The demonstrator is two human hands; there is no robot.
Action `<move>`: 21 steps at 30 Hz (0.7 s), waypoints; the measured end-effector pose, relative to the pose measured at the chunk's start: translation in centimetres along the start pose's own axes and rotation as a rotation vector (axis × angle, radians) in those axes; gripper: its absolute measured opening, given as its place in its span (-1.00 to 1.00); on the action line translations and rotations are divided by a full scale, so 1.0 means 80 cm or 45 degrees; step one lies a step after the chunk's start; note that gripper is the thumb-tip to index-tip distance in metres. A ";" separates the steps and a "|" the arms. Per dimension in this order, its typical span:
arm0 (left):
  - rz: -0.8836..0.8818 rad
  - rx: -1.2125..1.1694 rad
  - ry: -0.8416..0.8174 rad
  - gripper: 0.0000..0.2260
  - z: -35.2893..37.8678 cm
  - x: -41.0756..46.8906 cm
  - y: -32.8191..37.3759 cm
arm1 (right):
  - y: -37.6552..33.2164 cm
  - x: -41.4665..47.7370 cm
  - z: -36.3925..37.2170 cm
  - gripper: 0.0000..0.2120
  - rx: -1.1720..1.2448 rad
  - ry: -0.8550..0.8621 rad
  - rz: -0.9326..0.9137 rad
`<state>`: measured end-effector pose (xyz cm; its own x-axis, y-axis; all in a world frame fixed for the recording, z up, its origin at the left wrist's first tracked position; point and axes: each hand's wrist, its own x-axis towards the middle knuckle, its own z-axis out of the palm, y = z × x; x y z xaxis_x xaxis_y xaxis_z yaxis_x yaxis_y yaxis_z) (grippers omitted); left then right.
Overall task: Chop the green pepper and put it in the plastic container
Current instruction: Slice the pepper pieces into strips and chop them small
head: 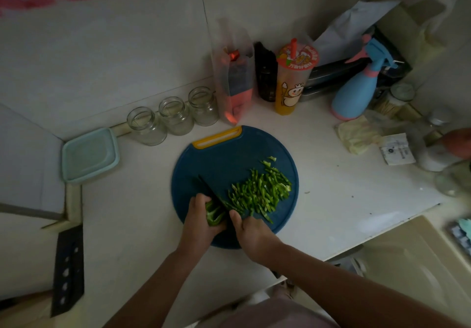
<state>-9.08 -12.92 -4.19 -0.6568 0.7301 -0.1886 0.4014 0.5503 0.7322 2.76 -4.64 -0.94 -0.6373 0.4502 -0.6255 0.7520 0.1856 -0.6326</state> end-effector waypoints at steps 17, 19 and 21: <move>-0.021 -0.264 0.169 -0.55 -0.003 -0.006 0.000 | -0.004 -0.003 -0.015 -0.56 0.132 0.113 -0.056; 0.038 -0.186 0.139 -0.54 -0.002 -0.008 -0.002 | -0.001 -0.002 -0.016 -0.50 0.179 0.126 -0.013; 0.076 -0.101 0.126 -0.54 -0.001 -0.010 -0.005 | 0.002 -0.001 -0.016 -0.43 0.293 0.127 0.041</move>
<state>-8.76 -13.71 -4.27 -0.6944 0.7150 -0.0808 0.3925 0.4705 0.7903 3.17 -3.52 -0.40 -0.5851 0.5385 -0.6063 0.7061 -0.0293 -0.7075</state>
